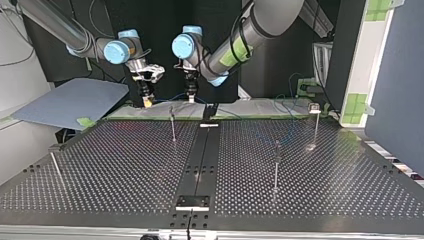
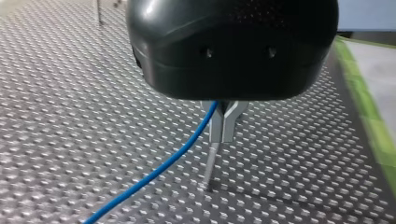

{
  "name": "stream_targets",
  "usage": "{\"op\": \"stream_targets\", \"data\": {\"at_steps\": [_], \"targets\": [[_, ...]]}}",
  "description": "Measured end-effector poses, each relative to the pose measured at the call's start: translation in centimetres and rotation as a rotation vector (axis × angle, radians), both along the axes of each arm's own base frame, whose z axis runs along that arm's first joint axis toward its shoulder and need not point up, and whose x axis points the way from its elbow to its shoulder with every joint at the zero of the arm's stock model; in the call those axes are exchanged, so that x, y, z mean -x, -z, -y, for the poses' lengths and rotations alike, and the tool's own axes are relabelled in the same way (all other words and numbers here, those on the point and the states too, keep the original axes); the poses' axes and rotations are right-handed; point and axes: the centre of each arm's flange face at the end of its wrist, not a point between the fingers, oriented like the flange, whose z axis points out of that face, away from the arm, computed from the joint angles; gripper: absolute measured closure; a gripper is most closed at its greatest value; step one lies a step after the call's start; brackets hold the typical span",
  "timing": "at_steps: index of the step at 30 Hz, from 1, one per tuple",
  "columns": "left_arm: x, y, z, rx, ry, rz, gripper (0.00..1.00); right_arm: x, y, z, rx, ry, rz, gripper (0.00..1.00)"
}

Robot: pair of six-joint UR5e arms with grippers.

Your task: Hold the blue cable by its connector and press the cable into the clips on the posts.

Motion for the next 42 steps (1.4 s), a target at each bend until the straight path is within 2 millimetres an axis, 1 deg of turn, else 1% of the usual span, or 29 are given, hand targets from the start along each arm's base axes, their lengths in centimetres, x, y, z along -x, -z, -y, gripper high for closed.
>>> {"op": "stream_targets", "data": {"at_steps": [3,6,22,26,36,38,42], "targets": [[0.4,0.9,0.0,-0.013,0.000,-0.010,1.00,0.1,0.0,0.2,-0.002,-0.014,0.009,1.00],[0.7,1.3,0.2,-0.017,0.003,-0.013,1.00,0.3,-0.1,0.5,-0.005,-0.018,0.020,1.00],[2.0,1.6,1.1,-0.034,0.054,-0.033,1.00,1.9,-0.8,2.9,0.004,0.009,0.039,1.00],[1.8,1.6,1.5,-0.036,0.063,-0.036,1.00,1.9,-1.0,3.3,0.010,0.002,0.042,1.00],[1.2,4.2,2.5,-0.063,0.056,-0.087,1.00,2.1,-1.0,3.5,0.005,-0.001,0.042,1.00],[0.9,4.3,2.6,-0.065,0.053,-0.092,1.00,2.2,-0.9,3.5,0.003,0.001,0.041,1.00],[0.1,3.7,3.2,-0.058,0.054,-0.096,1.00,2.4,-0.9,3.6,0.002,0.004,0.041,1.00]]}}
